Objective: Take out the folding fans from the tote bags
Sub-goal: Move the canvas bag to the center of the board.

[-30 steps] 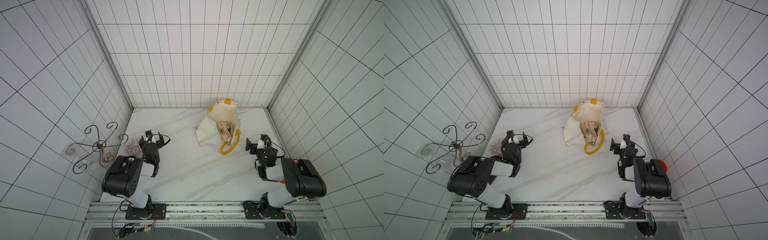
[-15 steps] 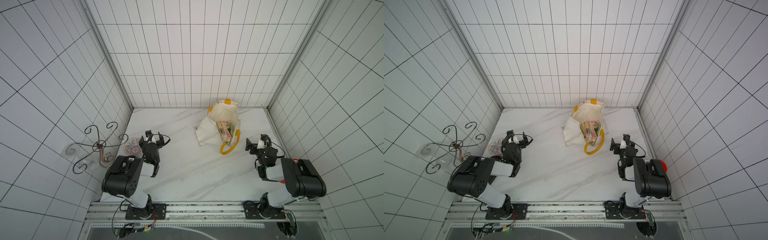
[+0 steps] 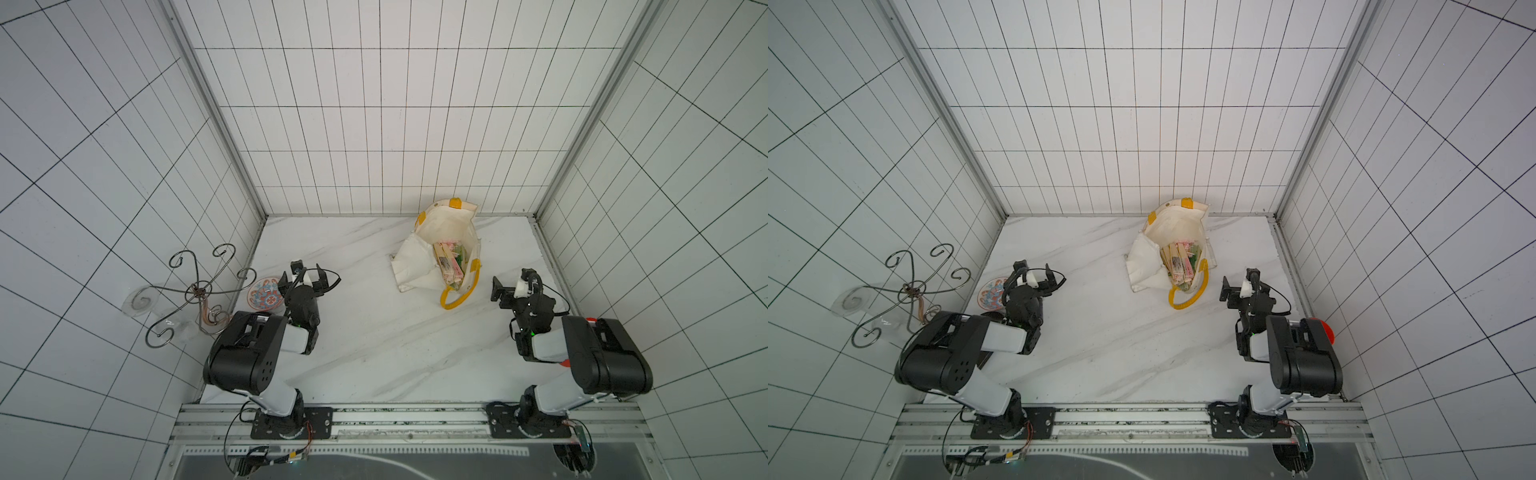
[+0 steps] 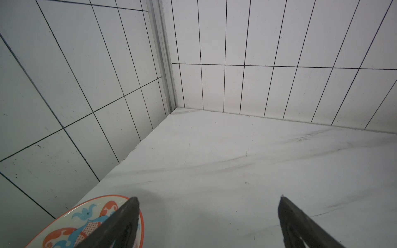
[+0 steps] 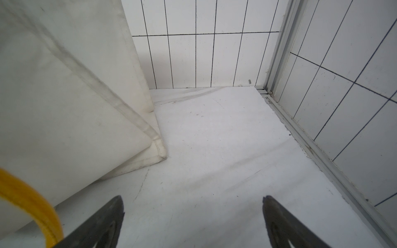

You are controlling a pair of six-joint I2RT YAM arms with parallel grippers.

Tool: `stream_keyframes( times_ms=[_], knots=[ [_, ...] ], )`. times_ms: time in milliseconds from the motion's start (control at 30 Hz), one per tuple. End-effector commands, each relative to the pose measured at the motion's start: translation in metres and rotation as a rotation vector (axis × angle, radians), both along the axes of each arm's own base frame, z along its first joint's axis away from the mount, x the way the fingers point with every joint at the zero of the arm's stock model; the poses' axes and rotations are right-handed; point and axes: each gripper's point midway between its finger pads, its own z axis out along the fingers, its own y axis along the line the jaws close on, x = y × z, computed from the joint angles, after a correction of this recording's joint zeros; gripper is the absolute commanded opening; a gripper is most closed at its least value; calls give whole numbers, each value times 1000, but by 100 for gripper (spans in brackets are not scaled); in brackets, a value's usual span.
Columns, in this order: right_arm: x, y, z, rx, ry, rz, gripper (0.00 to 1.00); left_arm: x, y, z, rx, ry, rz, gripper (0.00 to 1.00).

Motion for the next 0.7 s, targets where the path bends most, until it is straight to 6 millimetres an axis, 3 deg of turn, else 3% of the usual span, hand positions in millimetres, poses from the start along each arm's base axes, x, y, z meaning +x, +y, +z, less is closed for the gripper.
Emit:
stream_keyframes(
  times_ms=[0, 400, 667],
  knots=[
    [10, 1, 18, -10, -53, 11, 100, -1, 0, -2, 4, 1, 0, 97],
    [10, 2, 18, -10, -54, 12, 100, -2, 1, -1, -4, -5, 4, 97],
    [18, -7, 28, 3, -18, -36, 100, 2, 0, 24, -17, 34, -23, 97]
  ],
)
